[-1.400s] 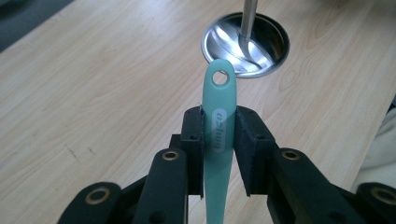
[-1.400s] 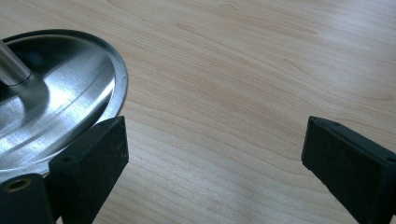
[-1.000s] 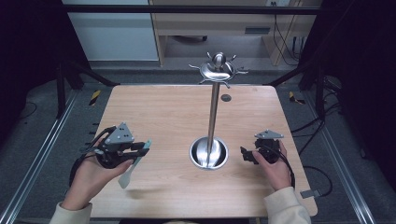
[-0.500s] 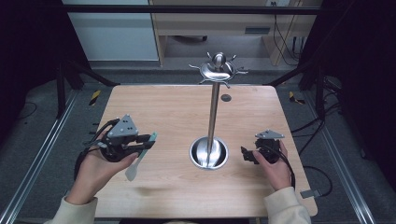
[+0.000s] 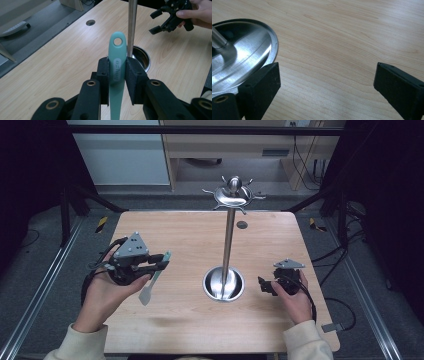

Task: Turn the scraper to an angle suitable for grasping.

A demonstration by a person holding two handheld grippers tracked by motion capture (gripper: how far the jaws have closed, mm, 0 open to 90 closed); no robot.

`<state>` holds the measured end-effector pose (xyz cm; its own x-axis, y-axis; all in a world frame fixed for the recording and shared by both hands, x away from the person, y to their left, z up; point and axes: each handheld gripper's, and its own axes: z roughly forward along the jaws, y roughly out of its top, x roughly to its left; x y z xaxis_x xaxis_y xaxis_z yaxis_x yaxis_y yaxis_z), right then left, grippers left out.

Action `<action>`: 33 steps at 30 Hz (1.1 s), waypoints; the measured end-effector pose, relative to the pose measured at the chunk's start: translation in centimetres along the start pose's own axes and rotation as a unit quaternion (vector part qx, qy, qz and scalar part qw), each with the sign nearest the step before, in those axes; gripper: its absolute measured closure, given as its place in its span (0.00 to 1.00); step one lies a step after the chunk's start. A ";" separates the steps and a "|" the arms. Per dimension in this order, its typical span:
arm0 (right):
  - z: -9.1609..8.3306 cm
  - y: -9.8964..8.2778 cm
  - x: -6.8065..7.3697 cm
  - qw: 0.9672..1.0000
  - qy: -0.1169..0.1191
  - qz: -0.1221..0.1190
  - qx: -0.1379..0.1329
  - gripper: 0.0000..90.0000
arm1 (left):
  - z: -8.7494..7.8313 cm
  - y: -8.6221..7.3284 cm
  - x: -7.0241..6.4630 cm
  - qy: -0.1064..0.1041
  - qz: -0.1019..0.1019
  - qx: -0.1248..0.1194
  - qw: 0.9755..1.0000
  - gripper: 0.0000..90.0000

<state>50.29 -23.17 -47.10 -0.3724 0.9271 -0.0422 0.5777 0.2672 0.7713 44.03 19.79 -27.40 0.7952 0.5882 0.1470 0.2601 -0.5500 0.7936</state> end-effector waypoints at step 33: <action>0.0 0.0 0.0 1.000 -0.001 -0.007 -0.001 0.08 | -1.4 4.8 -1.2 0.012 0.023 -0.048 0.998 0.82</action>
<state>50.32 -23.13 -47.11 -0.3795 0.9236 -0.0549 0.5708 0.2804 0.7718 43.55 17.29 -22.91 0.7914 0.5784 0.1980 0.1685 -0.5177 0.8388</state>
